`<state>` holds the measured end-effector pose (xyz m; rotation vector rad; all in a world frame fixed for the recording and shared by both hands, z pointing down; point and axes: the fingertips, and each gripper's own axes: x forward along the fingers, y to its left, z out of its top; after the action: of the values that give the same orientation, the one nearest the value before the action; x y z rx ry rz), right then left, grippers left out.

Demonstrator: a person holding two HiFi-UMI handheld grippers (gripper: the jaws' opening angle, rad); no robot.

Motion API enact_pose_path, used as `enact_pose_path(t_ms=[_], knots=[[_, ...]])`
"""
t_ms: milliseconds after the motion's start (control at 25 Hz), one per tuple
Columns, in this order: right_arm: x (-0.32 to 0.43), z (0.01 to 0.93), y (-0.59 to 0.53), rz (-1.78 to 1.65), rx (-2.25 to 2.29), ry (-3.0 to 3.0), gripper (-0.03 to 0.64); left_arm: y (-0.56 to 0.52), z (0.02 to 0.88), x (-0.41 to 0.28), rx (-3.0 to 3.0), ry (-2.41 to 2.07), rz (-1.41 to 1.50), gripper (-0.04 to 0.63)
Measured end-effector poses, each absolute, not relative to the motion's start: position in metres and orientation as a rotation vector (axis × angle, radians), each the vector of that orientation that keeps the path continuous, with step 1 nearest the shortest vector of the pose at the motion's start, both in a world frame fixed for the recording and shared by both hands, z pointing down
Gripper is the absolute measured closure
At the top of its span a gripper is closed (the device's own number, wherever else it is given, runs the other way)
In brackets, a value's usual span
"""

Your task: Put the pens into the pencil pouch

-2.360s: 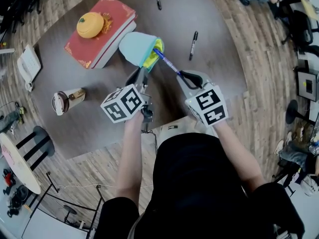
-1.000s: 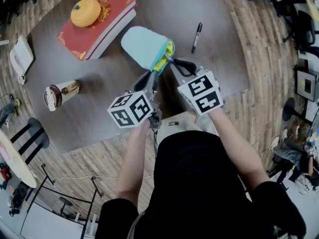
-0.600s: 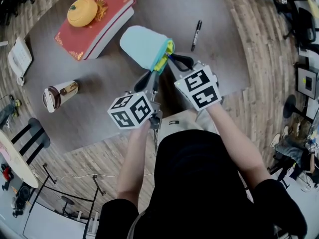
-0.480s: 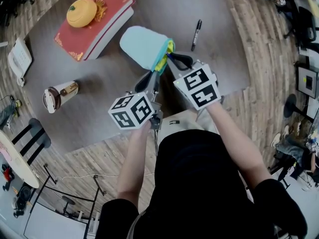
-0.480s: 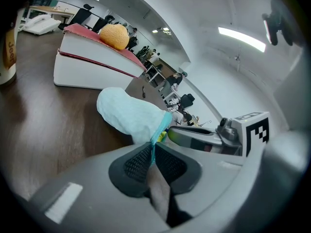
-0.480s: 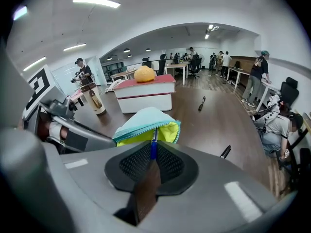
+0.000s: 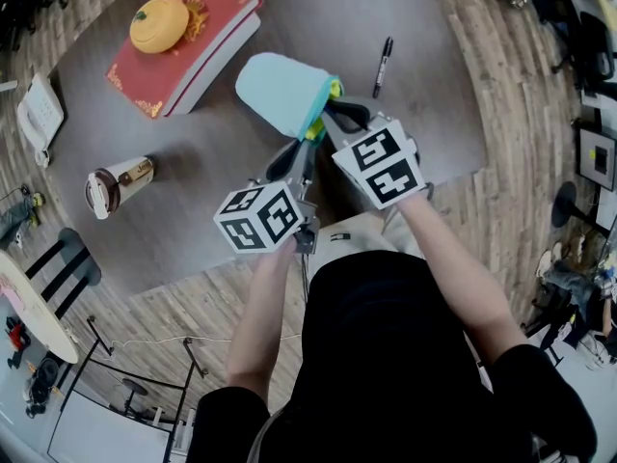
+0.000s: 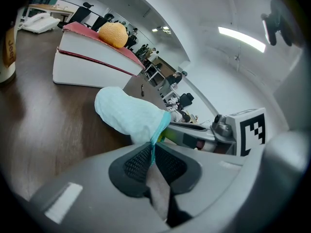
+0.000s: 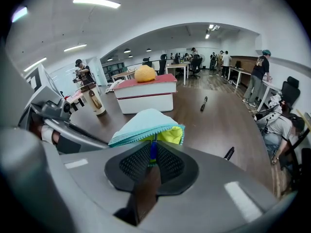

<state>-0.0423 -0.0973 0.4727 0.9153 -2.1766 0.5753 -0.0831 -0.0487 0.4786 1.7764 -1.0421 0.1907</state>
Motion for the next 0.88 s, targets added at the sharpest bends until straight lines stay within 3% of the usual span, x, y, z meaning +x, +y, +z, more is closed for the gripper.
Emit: enact_pose_path(t_ms=[880], knots=[[-0.032,0.461,-0.098,0.554,0.951,-2.200,0.571,-0.051,0.475,-0.077,1.789,-1.025,0.201,0.571]])
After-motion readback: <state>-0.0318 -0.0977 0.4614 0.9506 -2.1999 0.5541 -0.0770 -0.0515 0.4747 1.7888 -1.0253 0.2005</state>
